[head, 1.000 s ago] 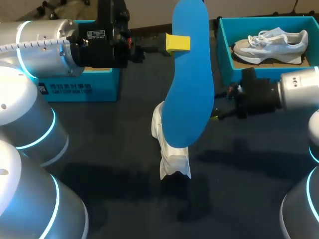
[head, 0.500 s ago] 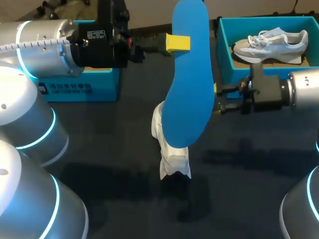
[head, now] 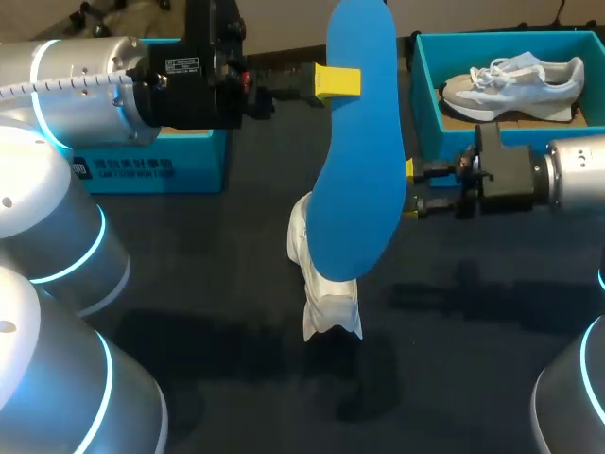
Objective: Take the shoe out of the shoebox, open the shoe tongue, remove and reinsert the insole, then place the shoe into the shoebox
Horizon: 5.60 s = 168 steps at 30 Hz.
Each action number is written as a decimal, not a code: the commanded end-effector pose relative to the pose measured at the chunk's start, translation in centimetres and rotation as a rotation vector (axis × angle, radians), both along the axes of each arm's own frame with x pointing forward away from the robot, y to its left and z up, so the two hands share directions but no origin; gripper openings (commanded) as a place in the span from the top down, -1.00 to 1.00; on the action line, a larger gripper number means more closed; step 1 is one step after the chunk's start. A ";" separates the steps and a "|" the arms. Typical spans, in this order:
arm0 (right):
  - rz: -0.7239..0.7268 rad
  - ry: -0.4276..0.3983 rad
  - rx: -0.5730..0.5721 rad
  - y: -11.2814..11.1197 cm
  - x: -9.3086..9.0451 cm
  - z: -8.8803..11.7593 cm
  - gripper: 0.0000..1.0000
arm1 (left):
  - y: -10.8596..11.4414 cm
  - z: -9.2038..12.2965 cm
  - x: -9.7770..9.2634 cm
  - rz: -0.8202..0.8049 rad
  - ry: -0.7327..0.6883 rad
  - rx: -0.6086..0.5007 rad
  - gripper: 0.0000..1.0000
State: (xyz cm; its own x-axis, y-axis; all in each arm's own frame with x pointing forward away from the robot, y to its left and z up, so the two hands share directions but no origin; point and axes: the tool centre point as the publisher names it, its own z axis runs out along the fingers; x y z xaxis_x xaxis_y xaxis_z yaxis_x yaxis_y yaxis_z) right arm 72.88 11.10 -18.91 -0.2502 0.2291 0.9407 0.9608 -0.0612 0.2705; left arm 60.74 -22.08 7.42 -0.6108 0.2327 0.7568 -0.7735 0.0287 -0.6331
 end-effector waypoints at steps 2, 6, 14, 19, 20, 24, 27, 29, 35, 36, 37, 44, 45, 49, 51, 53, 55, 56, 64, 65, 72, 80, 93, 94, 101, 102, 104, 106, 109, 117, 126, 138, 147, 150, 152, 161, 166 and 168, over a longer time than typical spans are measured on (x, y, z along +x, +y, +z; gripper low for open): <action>-0.002 0.000 -0.001 0.1 0.0 0.0 -1.00 | -0.1 -0.1 0.0 -0.001 0.000 0.001 1.00; -0.002 0.000 -0.001 0.1 0.0 0.0 -1.00 | -0.1 -0.1 0.0 -0.001 0.000 0.001 1.00; -0.041 0.032 0.013 -0.2 0.1 0.6 -1.00 | -0.4 -0.4 0.1 0.016 -0.178 0.000 1.00; -0.054 0.046 0.018 -0.3 0.2 1.0 -1.00 | 0.1 -0.9 0.9 0.045 -0.330 -0.012 1.00; -0.054 0.046 0.018 -0.3 0.2 1.0 -1.00 | 0.2 -1.0 1.0 0.048 -0.362 -0.010 1.00; -0.054 0.046 0.018 -0.3 0.2 1.0 -1.00 | 1.0 -2.1 1.7 0.054 -0.529 0.015 1.00; -0.054 0.046 0.018 -0.3 0.2 1.0 -1.00 | 1.4 -3.0 2.0 0.045 -0.643 0.023 1.00; -0.054 0.046 0.018 -0.3 0.2 1.0 -1.00 | 1.7 -3.7 2.1 0.049 -0.731 0.019 1.00; -0.054 0.046 0.018 -0.3 0.2 1.0 -1.00 | 2.5 -5.2 2.5 0.039 -0.993 -0.040 1.00; -0.054 0.046 0.018 -0.3 0.2 1.0 -1.00 | 2.7 -5.5 2.7 0.032 -1.061 -0.065 1.00; -0.054 0.046 0.018 -0.3 0.2 1.0 -1.00 | 2.8 -5.7 2.8 0.032 -1.093 -0.072 1.00; -0.054 0.046 0.018 -0.3 0.2 1.0 -1.00 | 2.4 -7.0 4.5 0.006 -1.502 -0.256 1.00; -0.054 0.046 0.018 -0.3 0.2 1.0 -1.00 | 2.3 -7.2 4.9 0.000 -1.562 -0.284 1.00; -0.054 0.046 0.018 -0.3 0.2 1.0 -1.00 | 2.3 -7.5 5.5 0.032 -1.604 -0.304 1.00; -0.054 0.046 0.018 -0.3 0.2 1.0 -1.00 | 2.3 -7.5 5.5 0.032 -1.604 -0.304 1.00; -0.054 0.046 0.018 -0.3 0.2 1.0 -1.00 | 2.3 -7.5 5.5 0.032 -1.604 -0.304 1.00; -0.054 0.046 0.018 -0.3 0.2 1.0 -1.00 | 2.3 -7.5 5.5 0.032 -1.604 -0.304 1.00; -0.054 0.046 0.018 -0.3 0.2 1.0 -1.00 | 2.3 -7.5 5.5 0.032 -1.604 -0.304 1.00; -0.054 0.046 0.018 -0.3 0.2 1.0 -1.00 | 2.4 -7.9 5.6 0.045 -1.602 -0.302 1.00; -0.054 0.046 0.018 -0.3 0.2 1.0 -1.00 | 2.6 -8.3 5.6 0.049 -1.660 -0.311 1.00; -0.054 0.046 0.018 -0.3 0.2 1.0 -1.00 | 3.4 -10.8 5.6 0.109 -1.831 -0.304 1.00; -0.054 0.046 0.018 -0.3 0.2 1.0 -1.00 | 4.2 -14.7 5.9 0.059 -2.195 -0.287 1.00; -0.054 0.046 0.018 -0.3 0.2 1.0 -1.00 | 4.0 -18.5 6.5 0.092 -2.535 -0.300 1.00; -0.054 0.046 0.018 -0.3 0.2 1.0 -1.00 | 4.0 -18.7 6.6 0.091 -2.546 -0.286 1.00; -0.050 0.052 0.018 0.0 0.3 1.4 -1.00 | 3.5 -20.6 6.7 0.104 -2.622 -0.239 1.00; -0.049 0.053 0.018 0.1 0.3 1.5 -1.00 | 3.4 -21.0 6.8 0.093 -2.649 -0.234 1.00; -0.050 0.055 0.018 0.2 0.3 1.7 -1.00 | 3.3 -21.4 6.9 0.084 -2.680 -0.200 1.00; -0.050 0.056 0.020 0.5 0.3 2.0 -1.00 | 3.1 -21.8 7.0 0.098 -2.706 -0.166 1.00; -0.035 0.070 0.030 1.1 0.4 2.2 -1.00 | 2.7 -22.3 7.3 0.091 -2.743 -0.127 1.00; 0.019 0.070 0.048 3.0 0.7 2.8 -1.00 | 1.0 -23.1 7.7 0.135 -2.756 -0.047 1.00; 0.060 0.084 0.055 4.4 0.6 3.1 -0.61 | -0.8 -23.4 8.0 0.144 -2.774 -0.040 1.00; 0.079 0.096 0.060 5.0 0.7 2.7 0.01 | -1.9 -24.2 7.8 0.110 -2.778 -0.070 1.00; 0.080 0.105 0.062 5.0 0.8 2.4 0.44 | -1.9 -24.5 6.8 0.099 -2.763 -0.097 1.00; 0.083 0.107 0.061 5.1 0.9 2.4 1.00 | -1.9 -24.6 6.6 0.098 -2.751 -0.100 1.00; 0.086 0.108 0.060 5.1 0.9 2.4 1.00 | -1.9 -24.7 6.4 0.099 -2.735 -0.091 1.00; 0.068 0.113 0.054 4.2 1.0 1.9 1.00 | -1.5 -24.4 6.6 0.104 -2.685 -0.025 -1.00; 0.056 0.121 0.051 3.3 1.2 1.4 1.00 | -1.2 -24.1 7.0 0.061 -2.668 0.015 -1.00; 0.054 0.127 0.048 3.0 1.2 1.2 1.00 | -1.0 -23.9 7.0 0.031 -2.664 0.028 -1.00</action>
State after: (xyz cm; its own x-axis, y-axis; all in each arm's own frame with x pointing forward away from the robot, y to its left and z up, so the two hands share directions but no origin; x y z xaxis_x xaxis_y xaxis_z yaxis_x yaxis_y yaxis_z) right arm 74.40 14.72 -17.63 -0.1429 0.1701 0.9750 0.9889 -0.0169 0.1479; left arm 67.98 -23.38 -17.13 0.1951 0.1837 -0.9634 0.9760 0.0609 0.2093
